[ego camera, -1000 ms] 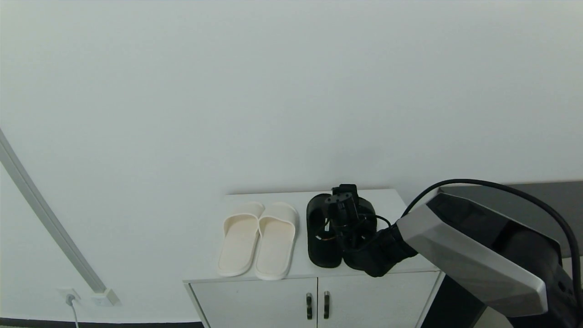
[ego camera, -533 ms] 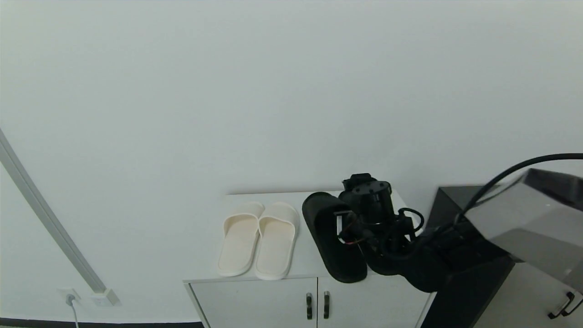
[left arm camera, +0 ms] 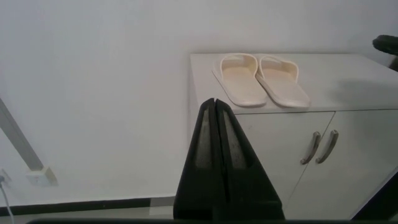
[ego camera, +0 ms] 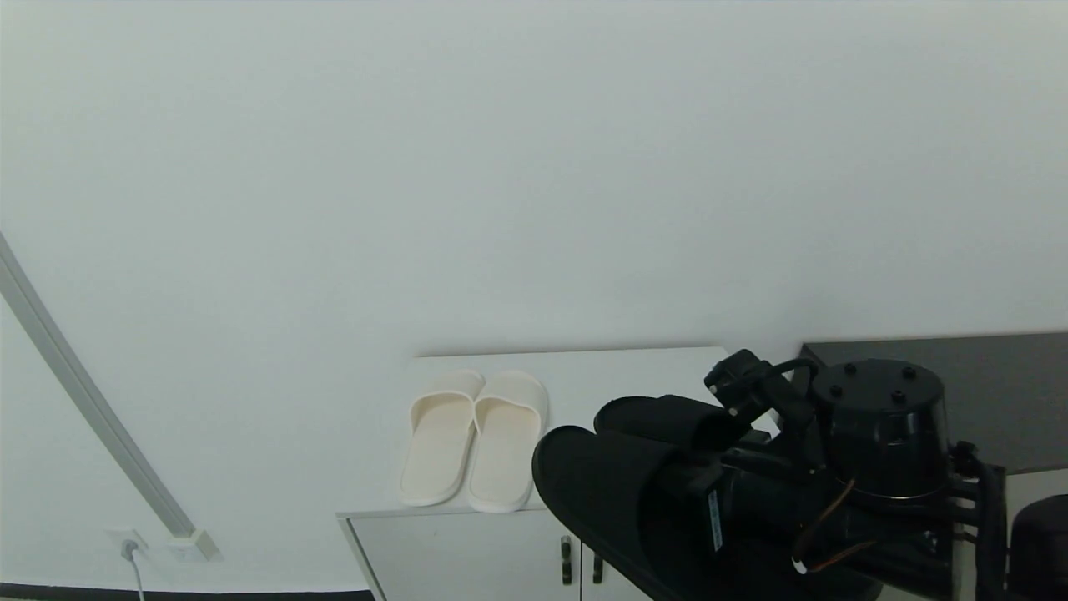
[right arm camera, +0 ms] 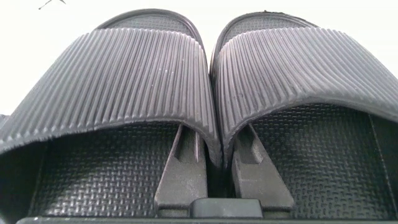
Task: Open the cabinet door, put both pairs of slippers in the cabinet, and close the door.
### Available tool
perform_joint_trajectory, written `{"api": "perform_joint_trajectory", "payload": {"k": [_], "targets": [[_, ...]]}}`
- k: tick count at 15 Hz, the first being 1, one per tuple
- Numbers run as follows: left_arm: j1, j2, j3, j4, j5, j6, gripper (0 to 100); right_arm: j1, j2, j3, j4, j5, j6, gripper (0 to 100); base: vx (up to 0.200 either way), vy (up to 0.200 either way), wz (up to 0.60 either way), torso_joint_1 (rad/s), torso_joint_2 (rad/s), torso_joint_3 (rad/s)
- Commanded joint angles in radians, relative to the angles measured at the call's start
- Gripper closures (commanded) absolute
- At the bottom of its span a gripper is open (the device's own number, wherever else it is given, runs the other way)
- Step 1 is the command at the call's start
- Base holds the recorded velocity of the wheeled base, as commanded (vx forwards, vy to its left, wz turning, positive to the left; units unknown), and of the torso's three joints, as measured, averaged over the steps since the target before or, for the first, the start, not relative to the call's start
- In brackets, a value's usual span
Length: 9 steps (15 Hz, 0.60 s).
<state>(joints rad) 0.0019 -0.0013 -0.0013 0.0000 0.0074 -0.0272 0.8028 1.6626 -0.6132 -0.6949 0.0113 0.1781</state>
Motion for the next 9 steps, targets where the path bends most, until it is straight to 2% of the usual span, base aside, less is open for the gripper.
{"api": "perform_joint_trajectory", "payload": {"k": [1, 8, 9], "targets": [[0.001, 0.001, 0.000, 0.000, 0.000, 0.000, 100, 0.010, -0.033, 0.015, 0.000, 0.001, 0.000, 100, 0.000, 0.000, 0.00, 0.000, 0.00, 0.000], [0.001, 0.001, 0.000, 0.000, 0.000, 0.000, 100, 0.016, -0.006, 0.024, -0.015, -0.002, -0.002, 100, -0.200, 0.000, 0.00, 0.003, 0.01, 0.002], [0.001, 0.001, 0.001, 0.000, 0.000, 0.000, 100, 0.016, 0.000, 0.026, -0.015, -0.007, -0.003, 100, 0.000, 0.000, 0.00, 0.000, 0.00, 0.000]]}}
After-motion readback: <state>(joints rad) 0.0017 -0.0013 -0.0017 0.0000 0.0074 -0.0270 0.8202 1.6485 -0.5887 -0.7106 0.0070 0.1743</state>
